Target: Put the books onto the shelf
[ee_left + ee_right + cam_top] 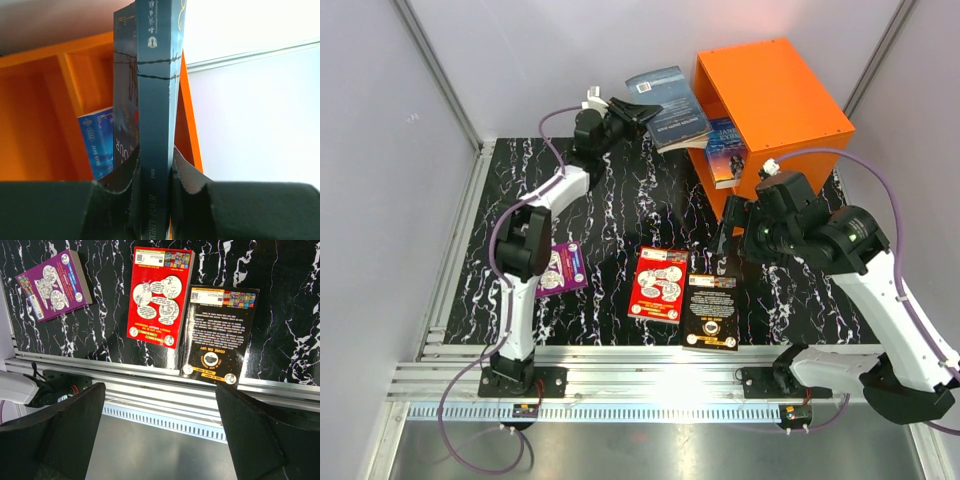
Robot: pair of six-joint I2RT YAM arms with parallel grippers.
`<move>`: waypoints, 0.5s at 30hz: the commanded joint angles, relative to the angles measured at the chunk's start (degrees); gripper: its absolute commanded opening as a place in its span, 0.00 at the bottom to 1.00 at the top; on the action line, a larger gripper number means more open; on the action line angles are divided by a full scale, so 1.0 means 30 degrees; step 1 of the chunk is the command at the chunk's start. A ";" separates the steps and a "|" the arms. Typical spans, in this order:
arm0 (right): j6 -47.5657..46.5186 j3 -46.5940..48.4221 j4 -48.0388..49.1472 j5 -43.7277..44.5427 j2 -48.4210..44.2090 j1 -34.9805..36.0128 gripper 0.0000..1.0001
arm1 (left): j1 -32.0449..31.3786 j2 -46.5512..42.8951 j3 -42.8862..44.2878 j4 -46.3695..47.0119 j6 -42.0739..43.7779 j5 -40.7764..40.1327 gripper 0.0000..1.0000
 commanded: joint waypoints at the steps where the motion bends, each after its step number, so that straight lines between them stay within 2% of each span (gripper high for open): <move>1: 0.0052 0.0469 -0.5479 0.0658 0.0391 -0.0127 1.00 | -0.0820 0.0427 0.1890 0.4407 -0.1966 -0.0798 0.00; 2: 0.0022 0.0469 -0.5478 0.0628 0.0565 -0.0099 1.00 | -0.1112 0.0574 0.1832 0.4640 -0.2054 -0.0946 0.00; 5: 0.0051 0.0469 -0.5479 0.0833 0.0771 -0.0099 1.00 | -0.1611 0.1422 0.1071 0.8524 -0.3543 -0.2262 0.00; 6: -0.0007 0.0469 -0.5478 0.0862 0.0830 -0.0098 1.00 | -0.1671 0.1715 0.1331 0.8684 -0.4506 -0.2381 0.00; 9: -0.0065 0.0498 -0.5478 0.0920 0.0977 -0.0099 1.00 | -0.2022 0.2712 0.1859 0.8132 -0.4868 -0.2034 0.00; 10: -0.0066 0.0498 -0.5507 0.0921 0.0977 -0.0098 1.00 | -0.2139 0.2772 0.2528 0.7578 -0.4490 -0.1190 0.00; 13: -0.0095 0.0556 -0.5478 0.1009 0.1152 -0.0128 1.00 | -0.2695 0.2044 0.4429 0.2025 -0.0602 0.0221 0.00; 14: -0.0095 0.0556 -0.5478 0.1009 0.1269 -0.0128 1.00 | -0.3074 0.1895 0.4903 -0.1417 0.1266 0.0138 0.00; 15: -0.0124 0.0556 -0.5478 0.1009 0.1357 -0.0128 1.00 | -0.3252 0.1835 0.5227 -0.2437 0.1836 -0.0008 0.00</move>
